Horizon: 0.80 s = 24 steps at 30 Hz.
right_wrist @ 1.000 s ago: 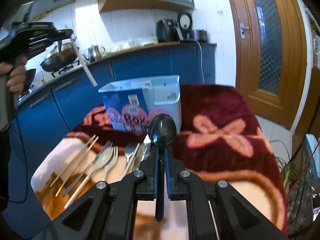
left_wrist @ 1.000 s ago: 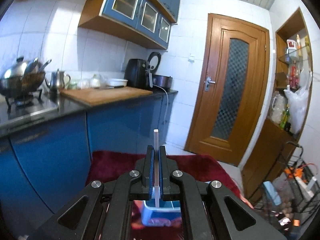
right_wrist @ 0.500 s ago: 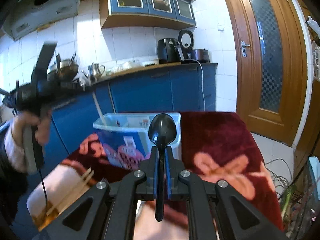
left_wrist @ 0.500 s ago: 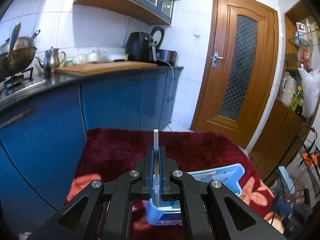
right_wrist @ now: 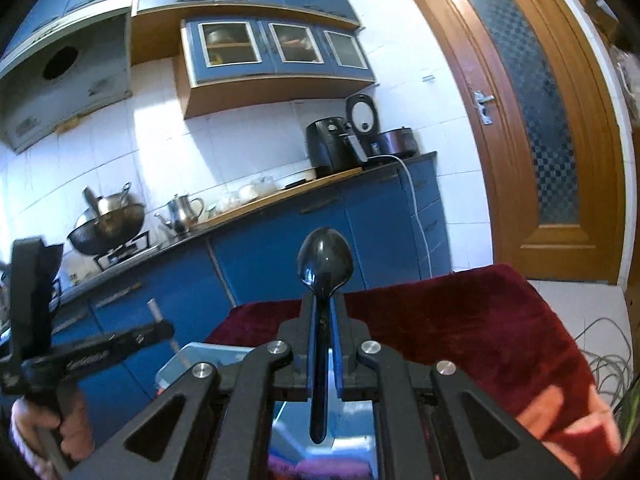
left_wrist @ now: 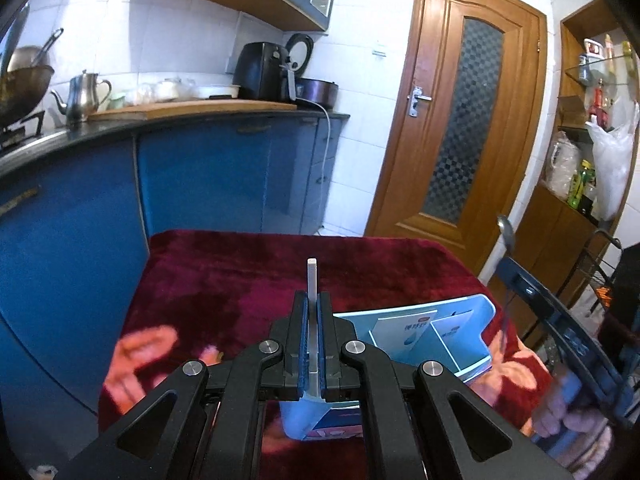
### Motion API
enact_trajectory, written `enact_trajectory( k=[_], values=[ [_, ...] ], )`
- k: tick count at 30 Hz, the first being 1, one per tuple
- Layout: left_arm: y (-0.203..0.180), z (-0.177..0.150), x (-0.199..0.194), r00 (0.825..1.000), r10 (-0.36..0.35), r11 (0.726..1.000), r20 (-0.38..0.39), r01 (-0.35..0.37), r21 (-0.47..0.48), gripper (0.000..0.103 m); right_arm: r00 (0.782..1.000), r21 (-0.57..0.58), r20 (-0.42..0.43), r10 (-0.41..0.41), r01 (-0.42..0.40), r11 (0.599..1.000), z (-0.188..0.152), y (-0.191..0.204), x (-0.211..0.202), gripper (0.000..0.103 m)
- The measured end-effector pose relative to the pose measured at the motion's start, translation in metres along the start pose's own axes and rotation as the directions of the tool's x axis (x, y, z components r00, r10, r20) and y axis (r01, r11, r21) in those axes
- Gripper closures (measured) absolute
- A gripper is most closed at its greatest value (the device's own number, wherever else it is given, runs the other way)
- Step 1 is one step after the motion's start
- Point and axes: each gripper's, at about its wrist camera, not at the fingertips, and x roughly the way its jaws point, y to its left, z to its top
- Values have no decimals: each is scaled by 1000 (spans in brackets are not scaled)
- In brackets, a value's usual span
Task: Organize utensils
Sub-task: 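Lower the chopstick into the box with the left tool while the right tool carries the black spoon over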
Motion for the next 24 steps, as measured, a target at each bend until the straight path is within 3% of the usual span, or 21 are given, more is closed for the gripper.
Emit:
enact_trajectory(
  k=[8, 18, 24],
  values=[
    [4, -6, 13, 999, -42, 999, -17, 42, 8, 99, 999, -74, 8, -46, 46, 996, -17, 8, 13, 94],
    [-1, -7, 9, 998, -53, 998, -32, 53, 25, 99, 995, -109, -74, -61, 53, 993, -24, 7, 10, 94],
    [-1, -5, 2, 998, -55, 998, -44, 55, 9, 96, 992, -88, -112, -52, 43, 995, -24, 0, 4, 78]
  ],
)
